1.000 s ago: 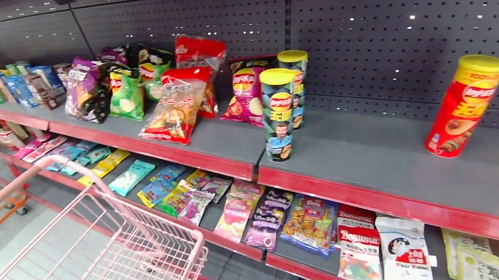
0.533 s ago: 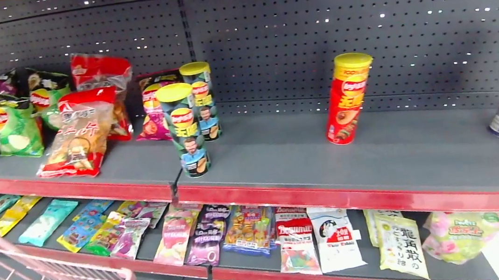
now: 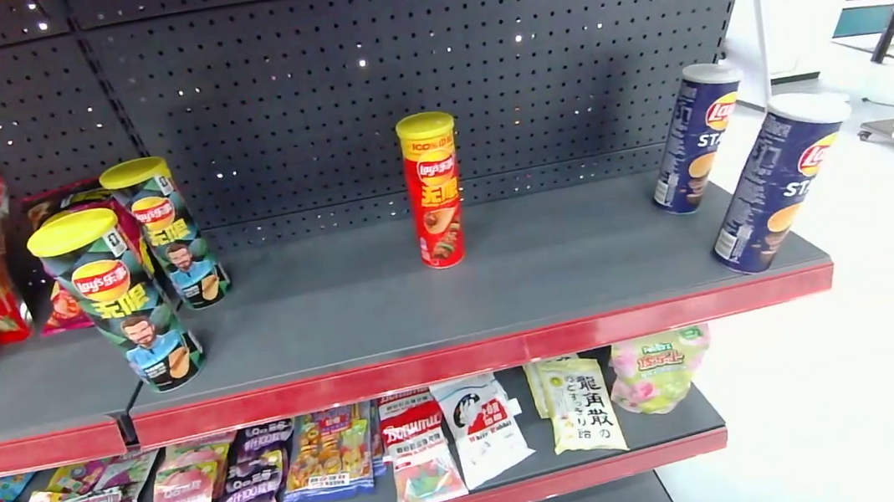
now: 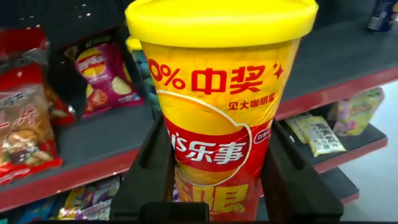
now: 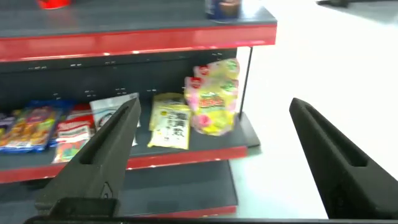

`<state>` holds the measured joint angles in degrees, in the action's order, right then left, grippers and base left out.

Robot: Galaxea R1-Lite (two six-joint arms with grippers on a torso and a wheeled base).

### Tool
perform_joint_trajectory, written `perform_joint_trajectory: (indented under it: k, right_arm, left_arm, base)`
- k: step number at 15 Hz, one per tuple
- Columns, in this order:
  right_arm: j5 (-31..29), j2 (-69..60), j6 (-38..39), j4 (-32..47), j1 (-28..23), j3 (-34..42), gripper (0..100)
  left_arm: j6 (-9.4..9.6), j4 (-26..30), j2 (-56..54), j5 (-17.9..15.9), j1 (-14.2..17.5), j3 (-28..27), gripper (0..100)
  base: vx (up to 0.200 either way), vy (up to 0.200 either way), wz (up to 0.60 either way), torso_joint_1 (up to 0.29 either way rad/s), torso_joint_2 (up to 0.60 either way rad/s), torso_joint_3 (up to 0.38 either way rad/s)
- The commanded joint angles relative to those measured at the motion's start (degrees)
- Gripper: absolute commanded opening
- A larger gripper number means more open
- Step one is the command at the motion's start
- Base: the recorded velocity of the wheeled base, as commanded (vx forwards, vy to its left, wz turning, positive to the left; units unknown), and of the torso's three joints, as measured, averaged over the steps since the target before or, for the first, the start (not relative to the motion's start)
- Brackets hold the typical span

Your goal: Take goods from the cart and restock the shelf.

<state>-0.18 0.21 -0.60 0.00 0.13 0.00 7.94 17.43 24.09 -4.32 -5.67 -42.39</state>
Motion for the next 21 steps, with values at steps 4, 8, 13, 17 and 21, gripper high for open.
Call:
perform_joint_trajectory:
  k: [4, 8, 13, 17, 21]
  right_arm:
    - [0.0, 0.0, 0.0, 0.0, 0.0, 0.0, 100]
    - [0.0, 0.0, 0.0, 0.0, 0.0, 0.0, 100]
    - [0.1, 0.0, 0.0, 0.0, 0.0, 0.0, 100]
    - [0.0, 0.0, 0.0, 0.0, 0.0, 0.0, 100]
    - [0.1, 0.0, 0.0, 0.0, 0.0, 0.0, 100]
  left_arm:
    - [0.06, 0.5, -1.6, -0.3, 0.0, 0.3, 0]
    - [0.06, 3.5, -3.4, -0.5, 0.0, -0.2, 0]
    - [7.01, 3.5, -3.1, 1.8, 0.2, 0.1, 0]
    - [7.53, 3.2, -3.1, 1.9, 0.1, -0.3, 0]
    - [7.53, 3.2, -3.3, 1.9, 0.1, -0.2, 0]
  base:
    - [0.0, 0.0, 0.0, 0.0, 0.0, 0.0]
    - [0.0, 0.0, 0.0, 0.0, 0.0, 0.0]
    - [0.0, 0.0, 0.0, 0.0, 0.0, 0.0]
    - [0.0, 0.0, 0.0, 0.0, 0.0, 0.0]
    - [0.0, 0.0, 0.0, 0.0, 0.0, 0.0]
